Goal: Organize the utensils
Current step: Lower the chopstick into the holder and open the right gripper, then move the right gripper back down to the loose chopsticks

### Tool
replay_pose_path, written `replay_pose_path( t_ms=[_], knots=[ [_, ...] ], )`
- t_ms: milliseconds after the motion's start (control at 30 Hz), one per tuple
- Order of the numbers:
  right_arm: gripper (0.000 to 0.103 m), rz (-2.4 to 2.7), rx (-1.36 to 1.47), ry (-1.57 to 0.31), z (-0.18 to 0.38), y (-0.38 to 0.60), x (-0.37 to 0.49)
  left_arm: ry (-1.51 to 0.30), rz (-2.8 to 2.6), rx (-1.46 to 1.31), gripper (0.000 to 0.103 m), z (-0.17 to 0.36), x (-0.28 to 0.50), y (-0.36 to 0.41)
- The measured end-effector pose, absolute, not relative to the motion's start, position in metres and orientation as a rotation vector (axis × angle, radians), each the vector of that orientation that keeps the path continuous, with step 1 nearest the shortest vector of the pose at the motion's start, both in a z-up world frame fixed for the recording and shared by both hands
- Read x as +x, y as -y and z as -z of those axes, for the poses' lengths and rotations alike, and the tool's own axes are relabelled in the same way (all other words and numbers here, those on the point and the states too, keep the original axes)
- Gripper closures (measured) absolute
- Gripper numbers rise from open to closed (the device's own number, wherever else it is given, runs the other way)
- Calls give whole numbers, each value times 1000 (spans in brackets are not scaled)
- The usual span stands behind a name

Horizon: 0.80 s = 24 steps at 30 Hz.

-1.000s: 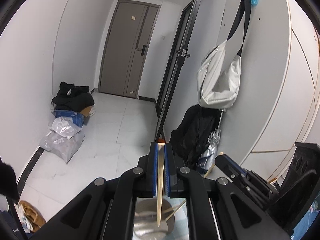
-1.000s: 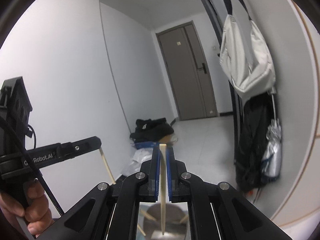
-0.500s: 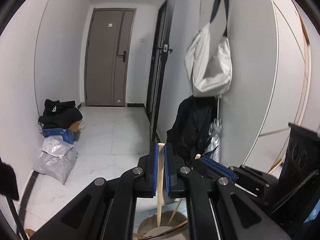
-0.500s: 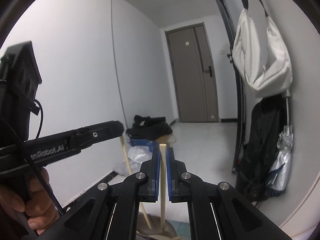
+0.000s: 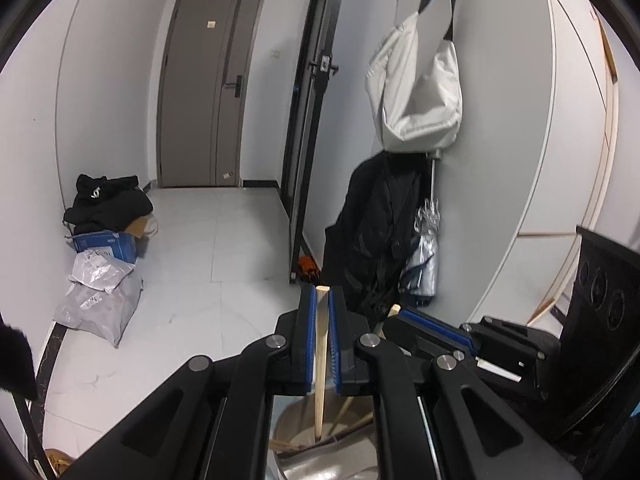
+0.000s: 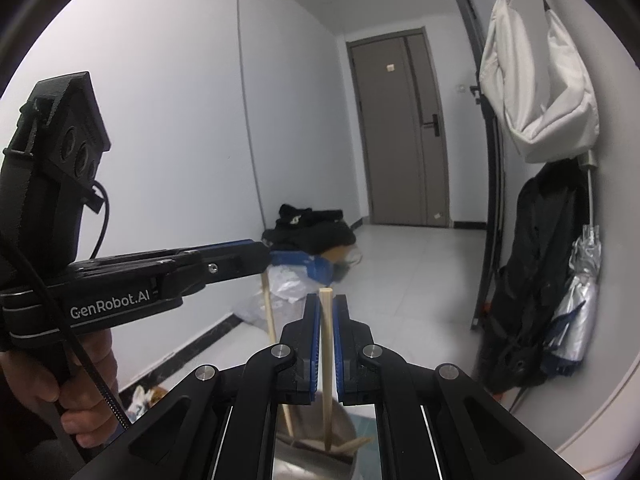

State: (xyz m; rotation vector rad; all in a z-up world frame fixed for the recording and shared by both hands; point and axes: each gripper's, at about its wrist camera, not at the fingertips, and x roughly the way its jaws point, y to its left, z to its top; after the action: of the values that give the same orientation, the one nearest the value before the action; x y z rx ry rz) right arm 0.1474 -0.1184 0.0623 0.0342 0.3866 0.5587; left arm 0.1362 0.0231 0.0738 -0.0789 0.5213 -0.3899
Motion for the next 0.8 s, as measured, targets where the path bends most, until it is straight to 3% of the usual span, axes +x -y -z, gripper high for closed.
replay_pose_path(
  t_ms=[567, 800],
  knots=[
    [95, -623, -2, -514, -23, 117, 132, -705, 463, -172, 96, -39, 135, -31],
    [95, -606, 27, -516, -30, 129, 115, -687, 410, -219, 53, -46, 113, -36]
  ],
)
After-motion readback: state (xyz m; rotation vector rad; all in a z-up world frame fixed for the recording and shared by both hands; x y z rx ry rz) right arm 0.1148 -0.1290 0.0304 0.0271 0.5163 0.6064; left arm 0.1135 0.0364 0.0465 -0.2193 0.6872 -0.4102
